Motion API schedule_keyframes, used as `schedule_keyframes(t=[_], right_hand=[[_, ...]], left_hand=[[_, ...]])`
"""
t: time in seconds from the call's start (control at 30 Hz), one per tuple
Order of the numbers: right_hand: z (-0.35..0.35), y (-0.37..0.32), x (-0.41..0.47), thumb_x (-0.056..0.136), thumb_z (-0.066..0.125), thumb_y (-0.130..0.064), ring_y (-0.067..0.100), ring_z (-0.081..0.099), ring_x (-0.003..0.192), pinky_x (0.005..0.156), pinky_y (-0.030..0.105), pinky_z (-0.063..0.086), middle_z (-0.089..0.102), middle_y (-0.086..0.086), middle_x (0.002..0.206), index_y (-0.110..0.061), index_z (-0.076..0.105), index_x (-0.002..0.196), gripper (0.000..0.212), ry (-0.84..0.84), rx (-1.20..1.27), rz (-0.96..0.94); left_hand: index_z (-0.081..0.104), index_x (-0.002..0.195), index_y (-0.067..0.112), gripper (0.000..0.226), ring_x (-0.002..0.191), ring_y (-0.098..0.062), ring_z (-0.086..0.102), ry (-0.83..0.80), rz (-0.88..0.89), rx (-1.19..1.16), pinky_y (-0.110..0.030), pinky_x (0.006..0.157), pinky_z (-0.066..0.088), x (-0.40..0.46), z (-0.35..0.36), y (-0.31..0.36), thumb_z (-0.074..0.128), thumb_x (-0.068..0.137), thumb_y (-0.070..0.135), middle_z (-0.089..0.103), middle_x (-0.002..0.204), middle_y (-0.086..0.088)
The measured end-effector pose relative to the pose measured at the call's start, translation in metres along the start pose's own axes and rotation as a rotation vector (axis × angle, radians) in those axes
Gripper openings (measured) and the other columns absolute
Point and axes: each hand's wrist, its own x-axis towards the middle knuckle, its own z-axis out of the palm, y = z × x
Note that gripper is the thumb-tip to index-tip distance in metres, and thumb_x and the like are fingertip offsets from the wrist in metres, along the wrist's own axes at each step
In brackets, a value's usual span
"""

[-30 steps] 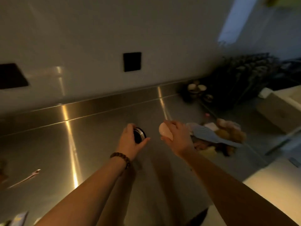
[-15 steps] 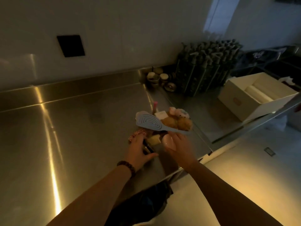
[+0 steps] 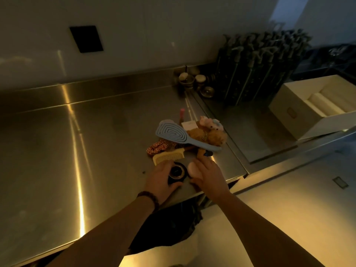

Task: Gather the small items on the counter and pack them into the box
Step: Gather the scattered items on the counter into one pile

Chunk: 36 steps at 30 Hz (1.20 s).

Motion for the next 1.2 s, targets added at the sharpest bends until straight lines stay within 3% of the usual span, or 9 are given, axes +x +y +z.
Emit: schedule_keyframes(t=[0.13, 0.23, 0.33, 0.43, 0.57, 0.7, 0.97, 1.2], right_hand=[[0.002, -0.004, -0.018, 0.086, 0.057, -0.042, 0.028, 0.026, 0.138, 0.112, 0.044, 0.027, 0.033, 0.007, 0.148, -0.018, 0.039, 0.137, 0.059, 0.139, 0.024, -0.027], [0.006, -0.007, -0.032, 0.087, 0.056, -0.038, 0.028, 0.033, 0.135, 0.108, 0.044, 0.035, 0.038, 0.009, 0.146, -0.019, 0.040, 0.135, 0.054, 0.164, 0.015, -0.041], [0.010, -0.002, -0.031, 0.089, 0.055, -0.034, 0.030, 0.030, 0.138, 0.110, 0.049, 0.033, 0.038, 0.010, 0.147, -0.016, 0.041, 0.136, 0.052, 0.126, -0.002, -0.044], [0.013, 0.004, -0.019, 0.092, 0.042, -0.038, 0.026, 0.013, 0.144, 0.116, 0.043, 0.012, 0.025, 0.011, 0.154, -0.016, 0.031, 0.144, 0.057, 0.084, -0.036, -0.051], [0.013, 0.009, -0.006, 0.089, 0.016, -0.049, 0.019, -0.013, 0.141, 0.116, 0.039, -0.002, 0.005, 0.010, 0.158, -0.018, 0.011, 0.149, 0.068, 0.011, -0.073, -0.060], [0.006, 0.010, 0.008, 0.096, 0.026, -0.043, 0.017, -0.022, 0.137, 0.113, 0.034, -0.011, -0.006, 0.010, 0.158, -0.018, 0.004, 0.150, 0.063, -0.041, -0.071, -0.033], [-0.002, 0.008, 0.028, 0.099, 0.030, -0.038, 0.024, -0.018, 0.143, 0.112, 0.035, -0.012, -0.012, 0.011, 0.157, -0.017, -0.002, 0.150, 0.064, -0.113, -0.085, 0.032], [-0.008, 0.006, 0.030, 0.099, 0.032, -0.032, 0.023, -0.004, 0.146, 0.116, 0.035, -0.003, 0.003, 0.010, 0.158, -0.015, 0.013, 0.149, 0.056, -0.059, -0.012, 0.040]], left_hand=[[0.028, 0.146, 0.015, 0.070, 0.144, -0.025, 0.015, 0.037, 0.045, 0.165, -0.038, 0.119, 0.014, -0.012, 0.007, 0.004, 0.055, 0.089, 0.044, 0.022, 0.155, -0.007], [0.001, 0.151, 0.015, 0.078, 0.145, -0.024, -0.012, -0.106, 0.059, 0.294, -0.039, 0.119, -0.005, -0.022, 0.017, 0.007, 0.041, 0.092, 0.048, -0.012, 0.157, -0.004], [-0.012, 0.149, 0.013, 0.084, 0.143, -0.025, -0.020, -0.204, 0.018, 0.382, -0.041, 0.115, -0.010, -0.021, 0.025, 0.009, 0.036, 0.092, 0.053, -0.026, 0.152, -0.004], [-0.014, 0.149, 0.012, 0.087, 0.143, -0.026, -0.022, -0.229, -0.007, 0.422, -0.045, 0.115, -0.009, -0.009, 0.030, 0.009, 0.034, 0.091, 0.057, -0.024, 0.155, -0.011], [-0.013, 0.149, 0.013, 0.089, 0.143, -0.026, -0.020, -0.248, -0.026, 0.429, -0.046, 0.116, -0.008, 0.013, 0.032, 0.006, 0.028, 0.089, 0.063, -0.021, 0.156, -0.011], [-0.012, 0.149, 0.015, 0.089, 0.144, -0.025, -0.019, -0.247, -0.050, 0.456, -0.048, 0.117, -0.007, 0.032, 0.032, 0.005, 0.023, 0.087, 0.069, -0.020, 0.156, -0.010], [-0.007, 0.151, 0.016, 0.090, 0.145, -0.023, -0.015, -0.196, -0.077, 0.430, -0.048, 0.117, -0.003, 0.050, 0.033, 0.010, 0.021, 0.086, 0.072, -0.015, 0.158, -0.008], [0.003, 0.151, 0.017, 0.075, 0.146, -0.022, -0.007, -0.157, -0.050, 0.355, -0.045, 0.119, 0.002, 0.045, 0.020, 0.014, 0.038, 0.094, 0.049, -0.005, 0.159, -0.006]])
